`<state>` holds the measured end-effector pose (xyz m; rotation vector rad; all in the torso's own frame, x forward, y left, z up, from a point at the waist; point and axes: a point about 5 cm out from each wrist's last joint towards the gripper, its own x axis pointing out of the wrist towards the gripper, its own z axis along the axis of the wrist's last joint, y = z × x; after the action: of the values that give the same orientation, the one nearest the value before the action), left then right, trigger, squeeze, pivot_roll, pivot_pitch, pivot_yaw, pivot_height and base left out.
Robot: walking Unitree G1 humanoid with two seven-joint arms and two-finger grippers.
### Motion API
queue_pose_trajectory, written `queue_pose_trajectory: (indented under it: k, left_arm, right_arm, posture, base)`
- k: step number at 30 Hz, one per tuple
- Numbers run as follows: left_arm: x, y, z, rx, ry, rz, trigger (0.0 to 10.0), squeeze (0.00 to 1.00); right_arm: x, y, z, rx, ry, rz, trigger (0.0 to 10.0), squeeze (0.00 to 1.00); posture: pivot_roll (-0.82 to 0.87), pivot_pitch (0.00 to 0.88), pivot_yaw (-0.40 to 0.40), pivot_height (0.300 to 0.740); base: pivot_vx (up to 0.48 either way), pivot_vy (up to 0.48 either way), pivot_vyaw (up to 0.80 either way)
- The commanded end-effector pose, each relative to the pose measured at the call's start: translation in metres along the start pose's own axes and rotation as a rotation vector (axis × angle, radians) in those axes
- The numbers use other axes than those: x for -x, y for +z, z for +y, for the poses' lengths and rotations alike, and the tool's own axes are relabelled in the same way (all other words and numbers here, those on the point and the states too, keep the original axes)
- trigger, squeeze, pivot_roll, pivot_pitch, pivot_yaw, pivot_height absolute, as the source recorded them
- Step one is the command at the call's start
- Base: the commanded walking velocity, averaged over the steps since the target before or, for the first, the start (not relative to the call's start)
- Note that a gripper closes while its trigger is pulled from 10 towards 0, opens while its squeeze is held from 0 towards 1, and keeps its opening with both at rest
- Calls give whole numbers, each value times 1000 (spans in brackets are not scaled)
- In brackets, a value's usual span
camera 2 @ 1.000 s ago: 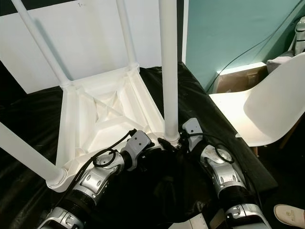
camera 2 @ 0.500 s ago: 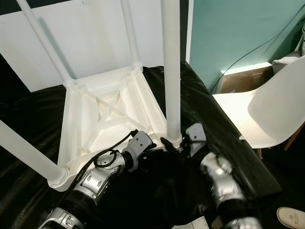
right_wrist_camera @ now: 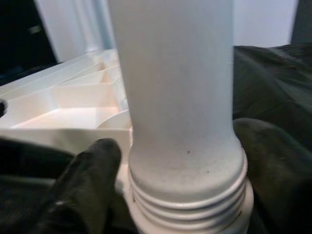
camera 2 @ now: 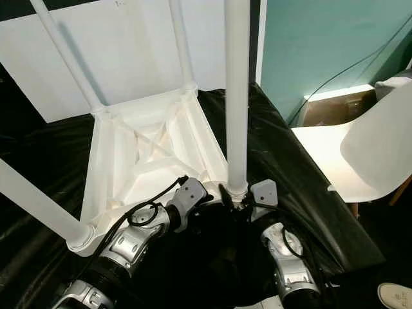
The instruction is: Building children table
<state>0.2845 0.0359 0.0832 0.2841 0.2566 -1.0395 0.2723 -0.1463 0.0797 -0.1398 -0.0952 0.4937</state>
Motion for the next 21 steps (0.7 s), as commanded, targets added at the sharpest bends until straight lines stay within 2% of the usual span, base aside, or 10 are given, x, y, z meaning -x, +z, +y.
queue_pose_trajectory:
  k: [1,2,4,5,6,11,16,18,20,21]
  left_arm:
    - [3,-34,-8,59,-21,144,10000,0]
    - [3,-34,-8,62,-19,144,10000,0]
    - [3,-34,-8,64,-18,145,10000,0]
    - [3,-35,-8,66,-18,145,10000,0]
    - [3,-35,-8,66,-16,145,10000,0]
    - [3,-35,-8,62,-10,145,10000,0]
    - [4,-34,-7,60,-1,144,10000,0]
    - [5,-35,-7,64,5,145,10000,0]
    - [5,-35,-7,64,5,145,10000,0]
    - [5,-35,-7,63,8,145,10000,0]
  right_arm:
    - [1,-16,14,-26,93,94,10000,1000]
    - [-2,-14,13,-1,118,93,10000,106]
    - [-3,-12,12,12,132,92,10000,106]
    - [-6,-8,9,45,162,75,10000,0]
    - [-12,-1,4,90,202,51,10000,0]
    - [-25,11,-10,152,319,60,10000,0]
    - [-33,14,-16,124,350,92,10000,0]
    - [-35,10,-12,99,448,155,10000,0]
    - [-35,10,-12,99,448,155,10000,0]
    - [-30,5,-7,92,529,202,4235,0]
  posture:
    - [-92,0,81,740]
    - [-89,0,80,740]
    - [-89,0,80,740]
    - [-89,0,80,740]
    - [-86,0,77,740]
    - [-85,0,74,740]
    - [-72,0,66,740]
    - [-64,0,62,740]
    - [-64,0,62,740]
    - [-57,0,59,740]
  base:
    - [0,0,0]
    - [0,0,0]
    - [0,0,0]
    - [0,0,0]
    - [0,0,0]
    - [0,0,0]
    - [0,0,0]
    - [0,0,0]
    - [0,0,0]
    - [0,0,0]
